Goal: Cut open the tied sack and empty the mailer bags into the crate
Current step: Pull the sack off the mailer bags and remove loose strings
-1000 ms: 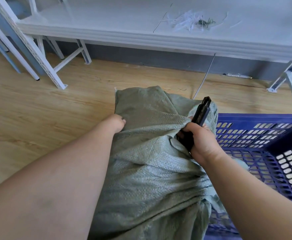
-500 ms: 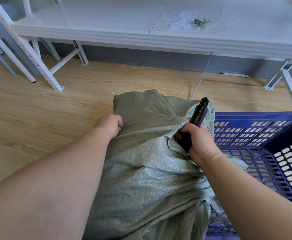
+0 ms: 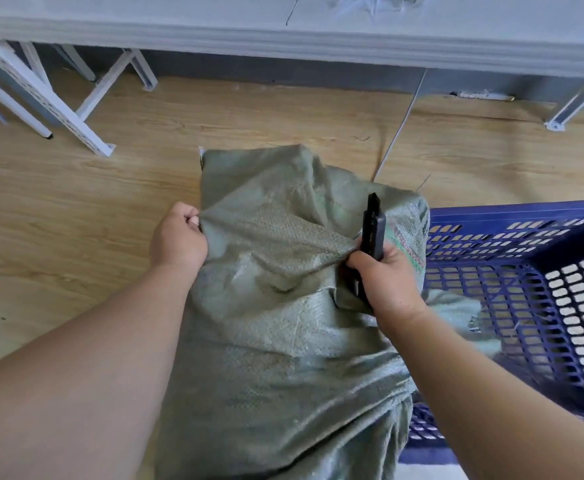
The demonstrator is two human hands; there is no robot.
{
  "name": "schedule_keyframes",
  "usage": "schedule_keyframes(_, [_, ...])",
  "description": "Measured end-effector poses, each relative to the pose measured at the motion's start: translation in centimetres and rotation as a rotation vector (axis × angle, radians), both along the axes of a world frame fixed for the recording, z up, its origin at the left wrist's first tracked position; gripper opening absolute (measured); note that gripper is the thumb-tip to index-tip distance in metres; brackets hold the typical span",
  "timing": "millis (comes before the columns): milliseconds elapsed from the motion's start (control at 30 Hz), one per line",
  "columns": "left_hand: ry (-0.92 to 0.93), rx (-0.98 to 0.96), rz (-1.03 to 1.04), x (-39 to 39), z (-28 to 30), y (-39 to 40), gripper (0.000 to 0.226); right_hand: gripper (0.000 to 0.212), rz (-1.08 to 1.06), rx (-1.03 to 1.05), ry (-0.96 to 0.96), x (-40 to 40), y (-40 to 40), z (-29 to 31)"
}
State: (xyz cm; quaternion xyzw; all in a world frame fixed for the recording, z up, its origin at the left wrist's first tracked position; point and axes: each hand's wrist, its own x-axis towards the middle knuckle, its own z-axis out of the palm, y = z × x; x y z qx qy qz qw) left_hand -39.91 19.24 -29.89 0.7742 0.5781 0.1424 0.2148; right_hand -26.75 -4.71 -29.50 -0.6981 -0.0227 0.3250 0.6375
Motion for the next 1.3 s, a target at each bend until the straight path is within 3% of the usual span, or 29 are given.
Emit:
schedule_keyframes(200, [-0.129, 0.071, 0.041, -1.1, 8.5, -2.7, 0.019, 0.013, 0.204, -0.381, -0.159, -0.7, -1.6, 5.2])
schedule_keyframes(300, [-0.164, 0.056, -0.012, -1.1, 13.8, -3.9, 0.019, 0.017, 0.319, -0.492, -0.184, -0.6, -3.1, 9.0])
schedule_keyframes(600, [-0.086, -0.047, -0.219, -1.2, 26.8, -11.1, 0.017, 0.038, 0.325, -0.454, -0.351, -1.5, -5.1, 22.9])
schedule_keyframes(800, [-0.047, -0.078, -0.307, -2.0, 32.2, -15.5, 0.014, 0.026, 0.307, -0.436, -0.414, 1.1, -4.8, 32.9])
schedule_keyframes(933, [-0.029, -0.114, -0.35, -2.3, 34.9, -18.6, 0.016, 0.033, 0.399, -0.413, -0.463, 3.5, -2.4, 38.4])
schedule_keyframes(1167, [-0.007, -0.112, -0.488, -2.4, 37.4, -21.7, 0.016, 0.04, 0.588, -0.35, -0.48, 2.8, 3.2, 43.3])
schedule_keyframes(1300, [0.034, -0.117, -0.549, -3.0, 38.2, -21.3, 0.017, 0.062, 0.602, -0.345, -0.401, 2.3, 5.4, 44.0])
